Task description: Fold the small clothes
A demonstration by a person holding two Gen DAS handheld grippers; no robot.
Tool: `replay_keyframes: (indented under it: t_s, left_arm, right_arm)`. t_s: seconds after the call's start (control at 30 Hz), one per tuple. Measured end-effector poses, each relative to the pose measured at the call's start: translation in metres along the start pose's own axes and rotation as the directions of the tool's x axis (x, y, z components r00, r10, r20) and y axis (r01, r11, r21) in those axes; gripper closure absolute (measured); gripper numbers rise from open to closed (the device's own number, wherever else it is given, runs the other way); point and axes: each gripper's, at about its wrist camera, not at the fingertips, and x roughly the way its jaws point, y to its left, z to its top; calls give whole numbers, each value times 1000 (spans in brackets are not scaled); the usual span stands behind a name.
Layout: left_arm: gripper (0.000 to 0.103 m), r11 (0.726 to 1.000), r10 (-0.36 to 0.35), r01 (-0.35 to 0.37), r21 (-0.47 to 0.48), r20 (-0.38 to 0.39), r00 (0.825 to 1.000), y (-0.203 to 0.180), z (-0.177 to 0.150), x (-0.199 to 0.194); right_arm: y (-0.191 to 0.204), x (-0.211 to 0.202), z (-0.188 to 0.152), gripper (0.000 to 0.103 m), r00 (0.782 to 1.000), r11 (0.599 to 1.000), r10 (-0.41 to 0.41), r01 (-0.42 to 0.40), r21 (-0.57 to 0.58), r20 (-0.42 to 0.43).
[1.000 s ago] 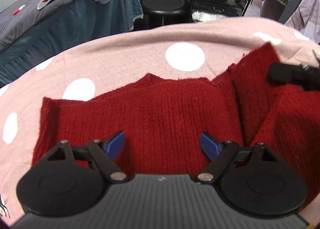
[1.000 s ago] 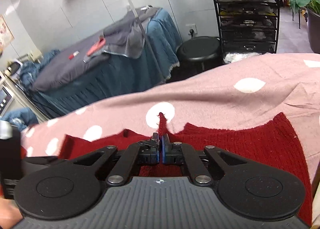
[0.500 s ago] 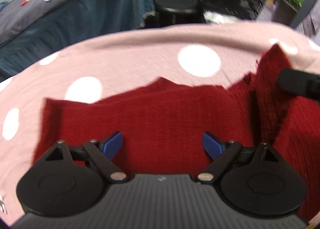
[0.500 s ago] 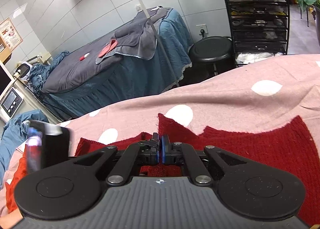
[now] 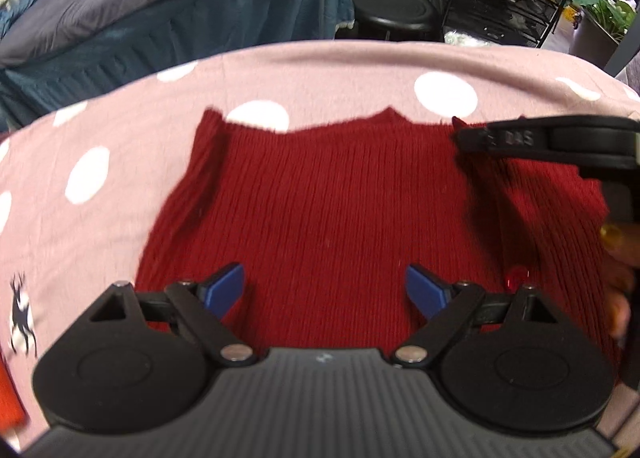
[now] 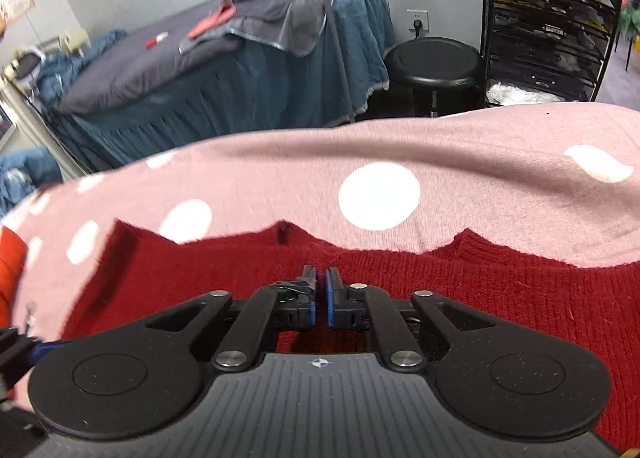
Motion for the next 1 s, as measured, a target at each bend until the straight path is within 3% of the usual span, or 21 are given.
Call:
replay_keyframes:
  t_s: [0.03,0.17,0.23,0.3,0.37,0.47,0.6,0.8,1.0]
  left_arm:
    - [14,1000,-4,3,-4,-6,1000,-1,-4,1]
    - [14,1000,4,-4,7,-9,1000,-2,-15,0]
    - [14,1000,13,-13,-6,12,1000,2,-20,-3]
    - [14,999,22,-22,-24,25,999,9,-24,-6]
    - [14,998,45,-44,-35,36,998,20,-29,-7]
    - [14,994,87,-85,-62,35,996,41,-33,-6]
    - [14,987,130,-129,-91,2,992,71,-40,3]
    - [4,982,76,-84,-171,-51,996,98,-51,22]
    - [0,987,75,-82,-138,-51,996,97,-51,31]
  right_arm:
    - [0,3,-1,71,1000,1000,-15,15,-12,-7]
    - [-7,0,-3,63,1000,1000,-9,9,-12,-13]
    - [-10,-16,-2,42,999,1000,-10,10,4,37]
    - [-15,-41,-5,30,994,1000,-20,19,12,110]
    - [-21,-65,-12,30,989,1000,-31,32,-1,148]
    - [-26,-92,-29,43,985,995,-67,78,-66,158]
    - [-37,-117,-63,44,983,979,-131,149,-139,130]
    - [-63,-126,-114,45,961,942,-275,276,-191,35]
    - [-77,-127,-125,44,956,939,-294,286,-192,-12]
